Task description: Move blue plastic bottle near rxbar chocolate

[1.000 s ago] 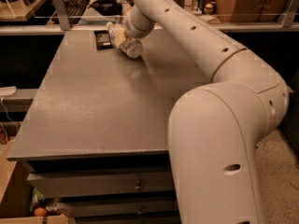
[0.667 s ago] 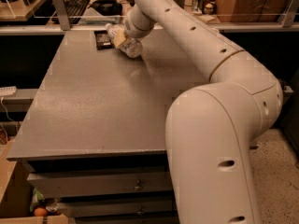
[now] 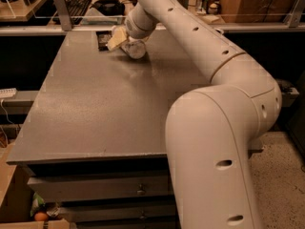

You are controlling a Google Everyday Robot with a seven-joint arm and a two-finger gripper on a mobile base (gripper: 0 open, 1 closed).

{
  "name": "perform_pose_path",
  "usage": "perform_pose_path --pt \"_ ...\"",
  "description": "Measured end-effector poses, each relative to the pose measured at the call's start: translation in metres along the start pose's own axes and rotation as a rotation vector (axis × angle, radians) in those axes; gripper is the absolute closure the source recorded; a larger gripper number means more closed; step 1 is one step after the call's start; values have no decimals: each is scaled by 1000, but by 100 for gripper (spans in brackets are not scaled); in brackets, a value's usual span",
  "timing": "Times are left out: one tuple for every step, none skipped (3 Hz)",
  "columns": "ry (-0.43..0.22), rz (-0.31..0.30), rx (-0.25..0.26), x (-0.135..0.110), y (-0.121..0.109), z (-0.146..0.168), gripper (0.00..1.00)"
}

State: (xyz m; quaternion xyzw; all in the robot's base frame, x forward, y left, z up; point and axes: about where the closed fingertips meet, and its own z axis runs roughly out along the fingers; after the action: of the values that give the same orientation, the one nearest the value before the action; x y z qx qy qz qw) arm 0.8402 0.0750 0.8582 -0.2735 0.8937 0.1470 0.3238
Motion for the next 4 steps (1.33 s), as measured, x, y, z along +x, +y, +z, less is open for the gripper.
perform_pose_path --pt "-24 -23 -52 -8 7 -9 0" --pt "-55 -42 -88 -15 13 -20 0" --pt "-156 -79 -66 -27 7 -71 0" --pt "-288 -125 -5 -28 13 -153 0"
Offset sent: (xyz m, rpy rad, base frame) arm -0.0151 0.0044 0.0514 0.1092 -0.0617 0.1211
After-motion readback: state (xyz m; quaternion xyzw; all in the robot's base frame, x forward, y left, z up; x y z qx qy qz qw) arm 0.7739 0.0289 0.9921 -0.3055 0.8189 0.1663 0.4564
